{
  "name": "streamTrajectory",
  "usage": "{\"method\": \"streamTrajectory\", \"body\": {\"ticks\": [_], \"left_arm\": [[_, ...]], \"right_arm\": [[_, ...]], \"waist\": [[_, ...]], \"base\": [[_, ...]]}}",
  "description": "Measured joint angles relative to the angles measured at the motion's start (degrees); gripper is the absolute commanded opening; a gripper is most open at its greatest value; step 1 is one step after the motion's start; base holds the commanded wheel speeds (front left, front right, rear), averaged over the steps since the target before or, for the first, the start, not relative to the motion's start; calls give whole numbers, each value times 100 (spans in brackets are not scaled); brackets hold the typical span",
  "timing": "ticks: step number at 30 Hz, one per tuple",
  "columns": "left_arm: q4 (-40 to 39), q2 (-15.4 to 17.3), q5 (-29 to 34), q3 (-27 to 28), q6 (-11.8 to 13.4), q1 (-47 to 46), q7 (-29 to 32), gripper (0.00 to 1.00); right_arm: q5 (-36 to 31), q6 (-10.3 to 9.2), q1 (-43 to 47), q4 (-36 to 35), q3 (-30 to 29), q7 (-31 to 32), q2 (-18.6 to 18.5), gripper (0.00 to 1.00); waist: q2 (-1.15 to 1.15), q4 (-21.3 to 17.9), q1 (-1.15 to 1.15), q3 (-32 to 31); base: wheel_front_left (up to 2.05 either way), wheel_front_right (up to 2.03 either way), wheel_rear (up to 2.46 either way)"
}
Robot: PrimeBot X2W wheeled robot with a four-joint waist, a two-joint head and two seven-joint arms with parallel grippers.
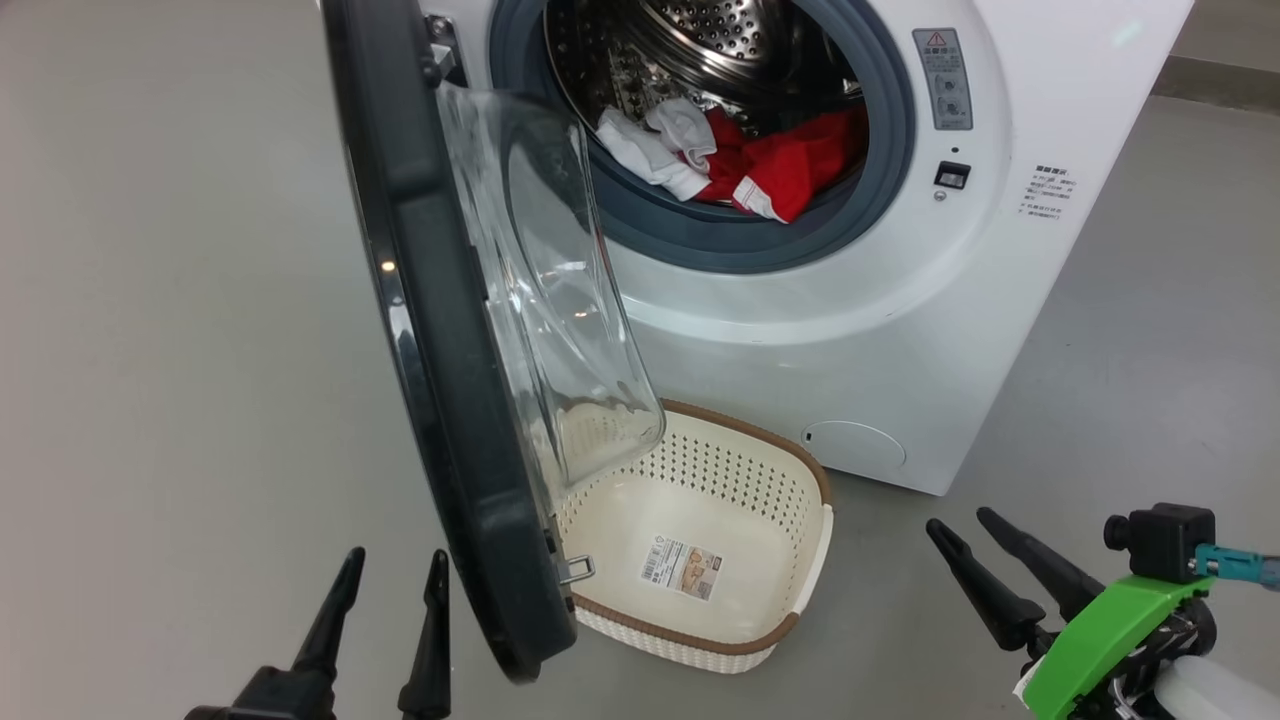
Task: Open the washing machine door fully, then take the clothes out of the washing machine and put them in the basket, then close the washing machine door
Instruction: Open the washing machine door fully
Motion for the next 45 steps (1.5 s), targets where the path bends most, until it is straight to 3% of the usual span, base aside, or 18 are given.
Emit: {"method": "streamTrajectory", "body": {"ticks": [3, 11, 21, 38, 45], "left_arm": [[0, 0, 0, 4, 0, -1, 0, 100], [-3, 0, 0, 29, 1, 1, 0, 100], [-9, 0, 0, 32, 1, 0, 0, 100], [4, 0, -1, -1, 7, 1, 0, 100], [9, 0, -2, -1, 8, 1, 0, 100]], "right_arm": [[-272, 5, -140, 105, 14, -89, -15, 100], [-1606, 5, -11, -132, -1255, -101, 336, 100], [-3088, 5, 630, -512, -2254, -114, 914, 100], [-3990, 7, 1314, -390, -2937, -115, 1470, 100], [-4036, 7, 1421, -345, -3065, -115, 1564, 100]], "waist": [[0, 7, 0, -7], [0, 7, 0, 8], [0, 41, 0, 3], [0, 125, 0, -17], [0, 108, 0, -50]], "base": [[0, 0, 0], [0, 0, 0], [0, 0, 0], [0, 0, 0], [0, 0, 0]]}}
